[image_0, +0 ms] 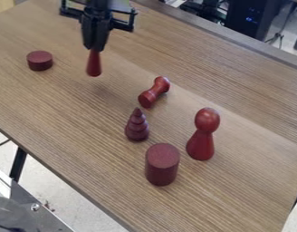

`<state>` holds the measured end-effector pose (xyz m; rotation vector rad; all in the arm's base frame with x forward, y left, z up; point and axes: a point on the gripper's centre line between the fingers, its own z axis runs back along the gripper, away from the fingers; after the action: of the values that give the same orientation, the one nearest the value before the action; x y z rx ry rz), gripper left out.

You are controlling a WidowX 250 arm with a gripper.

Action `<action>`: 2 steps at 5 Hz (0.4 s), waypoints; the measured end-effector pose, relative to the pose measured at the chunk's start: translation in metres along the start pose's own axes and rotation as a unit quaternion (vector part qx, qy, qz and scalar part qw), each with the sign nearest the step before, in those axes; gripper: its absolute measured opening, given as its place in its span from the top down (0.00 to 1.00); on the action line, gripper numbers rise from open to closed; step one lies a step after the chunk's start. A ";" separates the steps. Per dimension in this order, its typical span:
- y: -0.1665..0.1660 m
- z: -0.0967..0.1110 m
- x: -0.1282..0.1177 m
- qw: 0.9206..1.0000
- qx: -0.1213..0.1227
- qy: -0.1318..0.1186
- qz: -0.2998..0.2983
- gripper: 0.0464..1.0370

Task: Put the cone left side on the table

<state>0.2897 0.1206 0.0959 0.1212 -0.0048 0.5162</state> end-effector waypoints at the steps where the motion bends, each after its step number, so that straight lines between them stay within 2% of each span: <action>1: 0.004 -0.006 0.002 0.999 -0.041 -0.004 0.014 0.94; 2: 0.010 -0.013 -0.001 0.997 -0.068 0.000 0.029 0.94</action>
<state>0.2841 0.1302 0.0841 -0.0114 -0.0427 0.5720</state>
